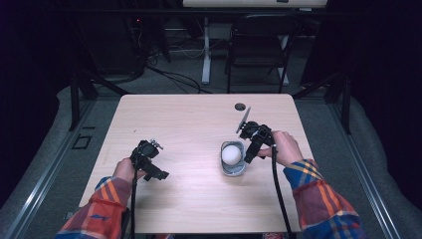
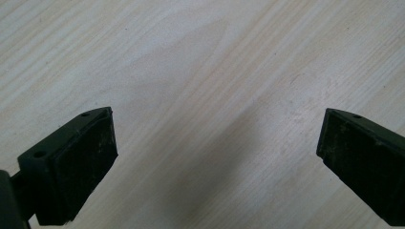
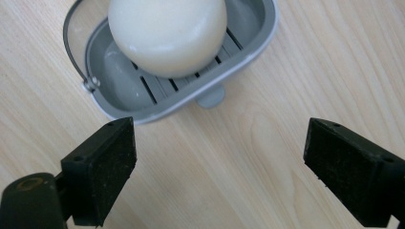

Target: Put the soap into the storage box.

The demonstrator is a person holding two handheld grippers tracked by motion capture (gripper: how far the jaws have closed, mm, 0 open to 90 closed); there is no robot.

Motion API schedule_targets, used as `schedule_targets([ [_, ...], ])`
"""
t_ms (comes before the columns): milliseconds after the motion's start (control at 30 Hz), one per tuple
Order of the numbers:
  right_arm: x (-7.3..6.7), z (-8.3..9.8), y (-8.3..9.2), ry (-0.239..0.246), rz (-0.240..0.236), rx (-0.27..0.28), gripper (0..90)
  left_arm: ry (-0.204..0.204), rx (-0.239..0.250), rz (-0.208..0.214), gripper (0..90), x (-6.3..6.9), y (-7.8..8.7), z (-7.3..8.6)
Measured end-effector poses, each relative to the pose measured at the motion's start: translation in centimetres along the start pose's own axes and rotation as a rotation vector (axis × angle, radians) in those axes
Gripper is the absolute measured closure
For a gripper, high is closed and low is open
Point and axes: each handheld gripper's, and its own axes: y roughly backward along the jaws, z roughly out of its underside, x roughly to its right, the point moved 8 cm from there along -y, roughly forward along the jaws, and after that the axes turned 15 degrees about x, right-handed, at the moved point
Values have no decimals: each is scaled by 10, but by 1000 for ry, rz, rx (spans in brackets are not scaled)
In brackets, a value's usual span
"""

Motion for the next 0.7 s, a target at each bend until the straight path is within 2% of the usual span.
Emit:
schedule_targets([
  [133, 5, 8, 9, 1, 19, 8, 98, 1, 1, -2, 0, 0, 0, 0],
  [267, 7, 19, 18, -20, 29, 26, 90, 0, 0, 0, 0, 0, 0, 0],
  [367, 10, 30, 23, -27, 47, 9, 83, 0, 0, -2, 0, 0, 0, 0],
  [433, 11, 37, 24, -51, 45, 27, 83, 0, 0, -2, 0, 0, 0, 0],
  [467, 13, 41, 25, -41, 53, 17, 82, 0, 0, -1, 0, 0, 0, 0],
  [633, 16, 61, 29, -81, 67, 17, 78, 3, 0, 0, 0, 1, 0, 0],
  [700, 18, 69, 31, -71, 76, -5, 78, 0, -1, -1, 0, 1, 0, 0],
])
